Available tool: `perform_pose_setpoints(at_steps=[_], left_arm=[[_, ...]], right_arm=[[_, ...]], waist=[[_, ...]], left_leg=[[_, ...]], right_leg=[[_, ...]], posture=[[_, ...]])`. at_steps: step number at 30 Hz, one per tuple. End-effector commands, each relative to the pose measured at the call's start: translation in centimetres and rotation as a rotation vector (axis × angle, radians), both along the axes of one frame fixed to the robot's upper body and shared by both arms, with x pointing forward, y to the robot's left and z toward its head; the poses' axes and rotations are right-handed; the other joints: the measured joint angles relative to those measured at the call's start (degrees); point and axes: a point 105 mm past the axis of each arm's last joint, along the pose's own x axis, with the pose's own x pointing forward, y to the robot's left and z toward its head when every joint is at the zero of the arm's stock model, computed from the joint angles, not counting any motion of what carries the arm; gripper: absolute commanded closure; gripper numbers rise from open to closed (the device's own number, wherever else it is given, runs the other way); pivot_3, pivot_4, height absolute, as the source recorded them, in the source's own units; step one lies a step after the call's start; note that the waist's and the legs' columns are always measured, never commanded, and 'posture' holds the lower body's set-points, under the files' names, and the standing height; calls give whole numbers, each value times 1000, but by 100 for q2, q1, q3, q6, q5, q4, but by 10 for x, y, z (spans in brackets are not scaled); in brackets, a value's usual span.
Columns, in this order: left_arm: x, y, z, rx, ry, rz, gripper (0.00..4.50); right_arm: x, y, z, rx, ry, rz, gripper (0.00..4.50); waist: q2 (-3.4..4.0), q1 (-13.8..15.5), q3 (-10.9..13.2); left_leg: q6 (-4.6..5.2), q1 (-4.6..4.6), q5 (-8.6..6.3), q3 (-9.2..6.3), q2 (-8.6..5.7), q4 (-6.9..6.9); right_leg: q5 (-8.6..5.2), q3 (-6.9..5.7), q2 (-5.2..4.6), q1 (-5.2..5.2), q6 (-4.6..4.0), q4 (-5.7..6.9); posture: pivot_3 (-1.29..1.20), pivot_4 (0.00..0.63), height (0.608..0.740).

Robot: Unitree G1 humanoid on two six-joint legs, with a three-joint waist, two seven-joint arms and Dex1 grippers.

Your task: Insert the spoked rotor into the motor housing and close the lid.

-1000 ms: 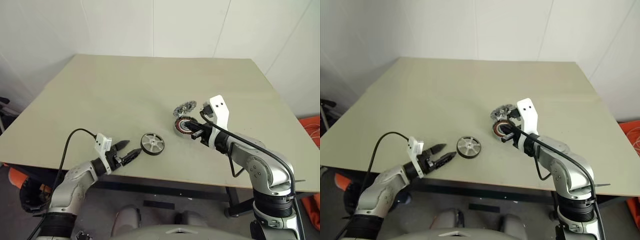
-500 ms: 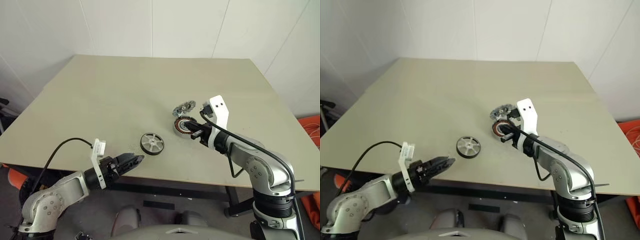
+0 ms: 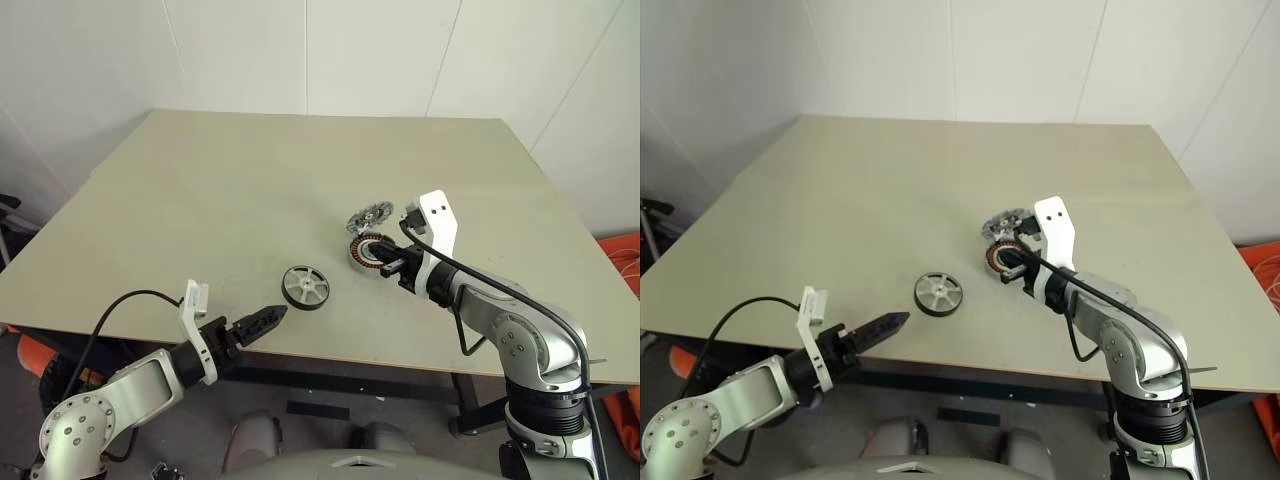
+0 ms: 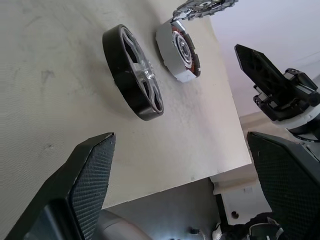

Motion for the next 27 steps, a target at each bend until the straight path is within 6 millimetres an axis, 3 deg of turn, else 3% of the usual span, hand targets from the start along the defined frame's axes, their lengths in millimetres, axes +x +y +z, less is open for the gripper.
perform_pose_setpoints(at_steps=[1,3,6,10,23,27], left_arm=[[26,-10,6,-27,-29,21,0],[63,-19,-5,-23,-8,29,0],[79,-21,-13,-19,3,30,0],[82,-22,-18,-23,-6,16,0],[68,-17,-28,-65,35,-8,0],[70,-21,-30,-83,56,-25,1270]], right_arm=[[0,2,14,18,-53,9,4469],[1,2,15,19,-55,6,4469],[2,1,15,18,-56,-1,4469],[2,1,16,17,-58,-5,4469],[4,-1,17,17,-59,-20,4469],[5,0,18,18,-61,-17,4500]], waist=[[0,2,0],[18,131,1],[-2,125,-13],[-19,-5,-20],[-11,14,-21],[-12,16,-21]], left_leg=[[0,0,0,-1,0,0],[-7,3,4,-10,-6,1],[-61,9,38,28,25,-5],[-55,-11,35,29,14,4],[-54,4,33,16,17,-8],[-54,2,34,15,16,-2]], right_leg=[[0,0,1,0,1,0],[-3,0,2,16,10,-1],[-13,11,5,26,31,-8],[23,16,-6,8,87,-18],[-9,6,0,19,31,1],[-9,7,-1,21,31,1]], posture=[[0,0,740],[0,0,740],[0,0,740],[0,0,740],[0,0,740],[0,0,740]])
